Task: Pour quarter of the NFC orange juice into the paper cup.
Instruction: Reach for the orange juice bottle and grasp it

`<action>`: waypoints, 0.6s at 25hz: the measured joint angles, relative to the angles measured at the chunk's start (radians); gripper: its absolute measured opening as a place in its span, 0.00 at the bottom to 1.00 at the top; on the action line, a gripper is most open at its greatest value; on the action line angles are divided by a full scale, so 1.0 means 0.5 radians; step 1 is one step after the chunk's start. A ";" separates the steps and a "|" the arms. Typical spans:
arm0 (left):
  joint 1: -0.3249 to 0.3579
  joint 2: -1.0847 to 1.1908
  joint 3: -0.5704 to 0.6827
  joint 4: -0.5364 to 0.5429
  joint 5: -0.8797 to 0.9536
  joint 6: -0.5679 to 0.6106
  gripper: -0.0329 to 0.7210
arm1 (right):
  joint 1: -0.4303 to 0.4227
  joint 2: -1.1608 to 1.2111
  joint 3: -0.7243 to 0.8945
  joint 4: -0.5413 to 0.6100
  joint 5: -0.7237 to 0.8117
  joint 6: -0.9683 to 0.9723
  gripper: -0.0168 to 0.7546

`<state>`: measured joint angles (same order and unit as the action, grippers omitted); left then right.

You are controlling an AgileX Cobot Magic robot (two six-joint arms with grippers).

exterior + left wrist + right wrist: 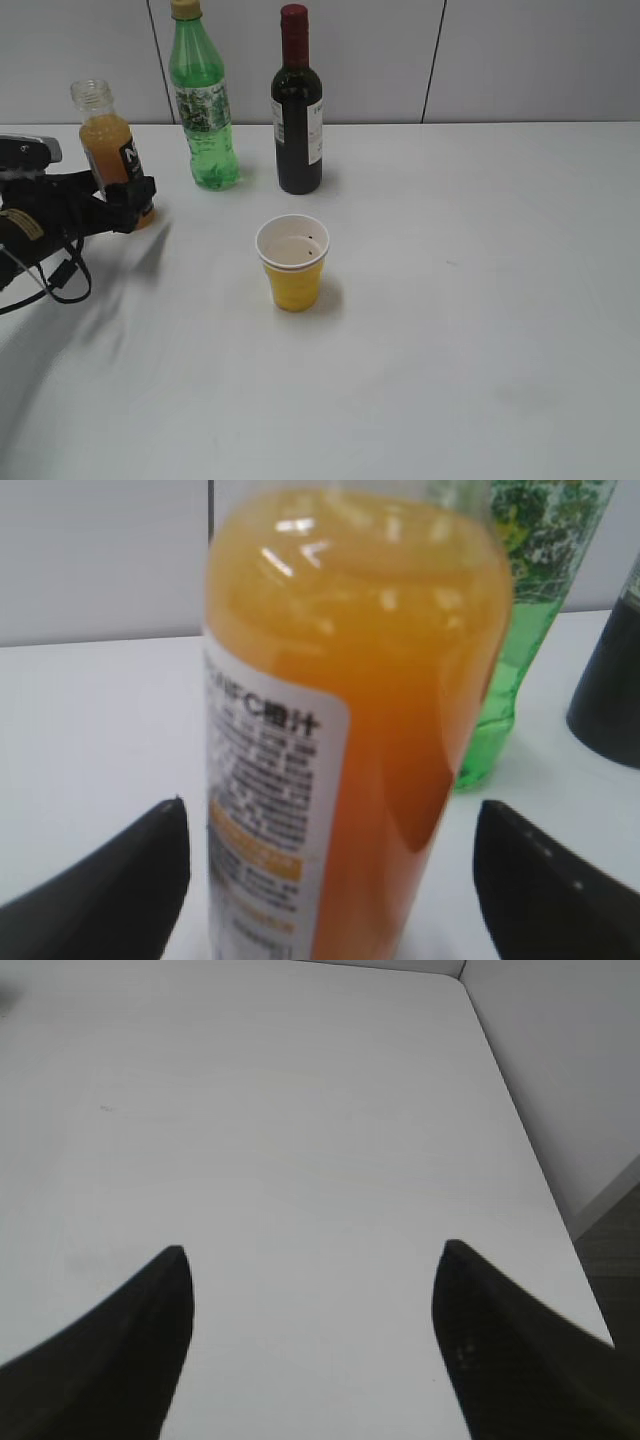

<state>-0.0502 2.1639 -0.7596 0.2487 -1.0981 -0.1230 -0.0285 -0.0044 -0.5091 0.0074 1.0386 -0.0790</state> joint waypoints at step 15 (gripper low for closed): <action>-0.043 0.211 -0.315 -0.028 0.084 0.002 0.92 | 0.000 0.000 0.000 0.000 0.000 0.000 0.79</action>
<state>-0.0716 2.2692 -0.9170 0.2348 -1.0561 -0.1218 -0.0285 -0.0044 -0.5091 0.0074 1.0386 -0.0790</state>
